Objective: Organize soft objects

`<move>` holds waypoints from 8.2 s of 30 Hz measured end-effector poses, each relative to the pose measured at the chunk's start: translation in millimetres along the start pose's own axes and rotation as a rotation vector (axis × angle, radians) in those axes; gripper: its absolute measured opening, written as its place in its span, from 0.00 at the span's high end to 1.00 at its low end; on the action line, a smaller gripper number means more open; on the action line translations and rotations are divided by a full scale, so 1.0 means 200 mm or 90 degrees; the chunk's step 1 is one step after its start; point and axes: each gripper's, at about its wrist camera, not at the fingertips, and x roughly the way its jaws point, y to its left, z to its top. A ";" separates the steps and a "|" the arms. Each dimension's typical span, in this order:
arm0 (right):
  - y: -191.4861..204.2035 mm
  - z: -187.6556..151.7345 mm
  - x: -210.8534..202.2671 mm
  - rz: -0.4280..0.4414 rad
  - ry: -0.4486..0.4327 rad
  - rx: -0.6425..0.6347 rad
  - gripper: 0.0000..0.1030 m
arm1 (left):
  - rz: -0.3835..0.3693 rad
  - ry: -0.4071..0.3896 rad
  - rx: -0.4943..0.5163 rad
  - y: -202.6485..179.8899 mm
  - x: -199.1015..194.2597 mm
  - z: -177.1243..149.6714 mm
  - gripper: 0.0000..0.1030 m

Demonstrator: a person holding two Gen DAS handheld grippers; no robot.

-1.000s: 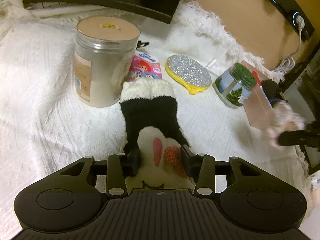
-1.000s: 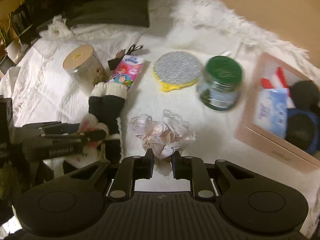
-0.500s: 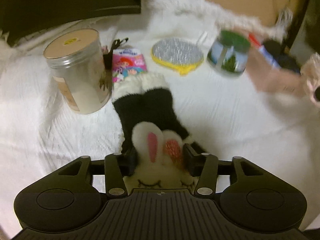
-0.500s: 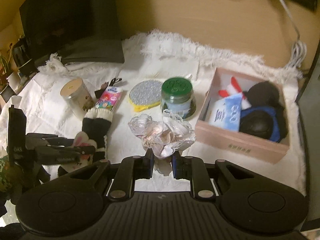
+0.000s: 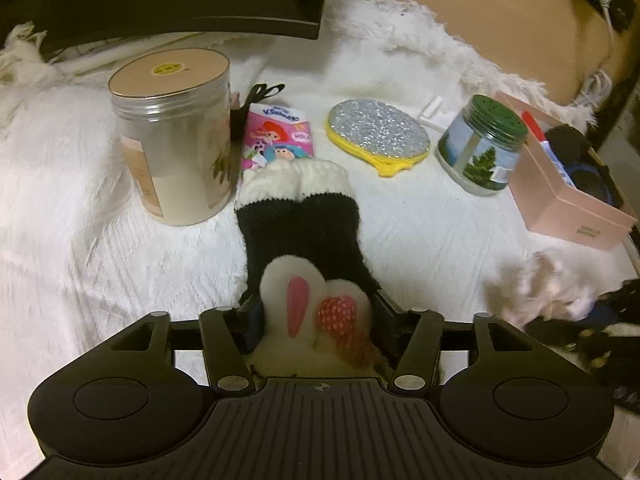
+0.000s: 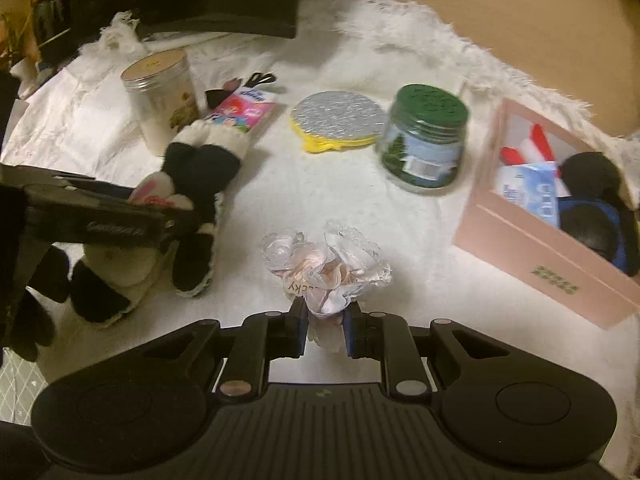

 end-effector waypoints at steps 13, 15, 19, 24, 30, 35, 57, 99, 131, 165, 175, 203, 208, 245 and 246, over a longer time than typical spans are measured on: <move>-0.03 0.00 0.22 0.006 -0.041 0.010 0.38 | -0.009 -0.007 0.023 -0.06 0.02 -0.03 0.14; -0.03 -0.01 0.24 -0.001 -0.045 0.014 0.35 | -0.013 -0.001 0.015 -0.06 0.02 -0.02 0.14; -0.05 -0.01 0.25 0.003 -0.058 0.021 0.28 | -0.025 0.018 -0.021 -0.03 0.01 0.00 0.14; -0.04 -0.03 0.27 0.003 -0.081 0.018 0.19 | -0.034 0.031 -0.005 -0.03 -0.01 -0.01 0.14; -0.02 -0.05 0.27 0.009 -0.094 0.009 0.09 | 0.007 0.030 0.055 -0.10 0.02 -0.03 0.14; -0.02 -0.07 0.28 0.021 -0.080 0.003 0.00 | 0.014 0.031 0.070 -0.12 0.03 -0.04 0.07; -0.10 0.08 0.22 0.032 -0.026 0.014 0.82 | 0.002 0.027 0.072 -0.12 0.03 -0.04 0.04; -0.83 0.08 -0.71 -0.201 -0.222 0.225 0.84 | -0.374 -0.157 0.051 -0.96 0.20 0.93 0.56; -1.30 0.40 0.28 -0.162 0.016 0.324 0.81 | -0.033 -0.056 -0.106 -0.11 -0.14 0.26 0.55; 0.12 1.04 0.99 0.142 -0.010 0.264 0.74 | -0.046 -0.110 -0.176 0.33 -0.23 -0.16 0.55; 0.04 0.91 0.74 0.195 -0.002 0.159 0.97 | -0.019 -0.108 -0.105 0.22 -0.23 -0.11 0.55; -0.29 0.57 0.01 0.166 -0.046 0.119 0.97 | -0.029 -0.052 0.218 -0.13 0.13 0.23 0.47; -0.34 0.37 0.10 0.208 -0.003 0.184 0.96 | -0.040 -0.043 0.231 -0.11 0.22 0.30 0.41; -0.17 0.04 0.05 0.005 -0.033 0.092 0.42 | 0.020 -0.053 0.084 0.00 0.13 0.08 0.44; -0.16 0.06 0.08 0.012 -0.026 0.108 0.42 | 0.024 -0.055 0.092 -0.01 0.13 0.08 0.44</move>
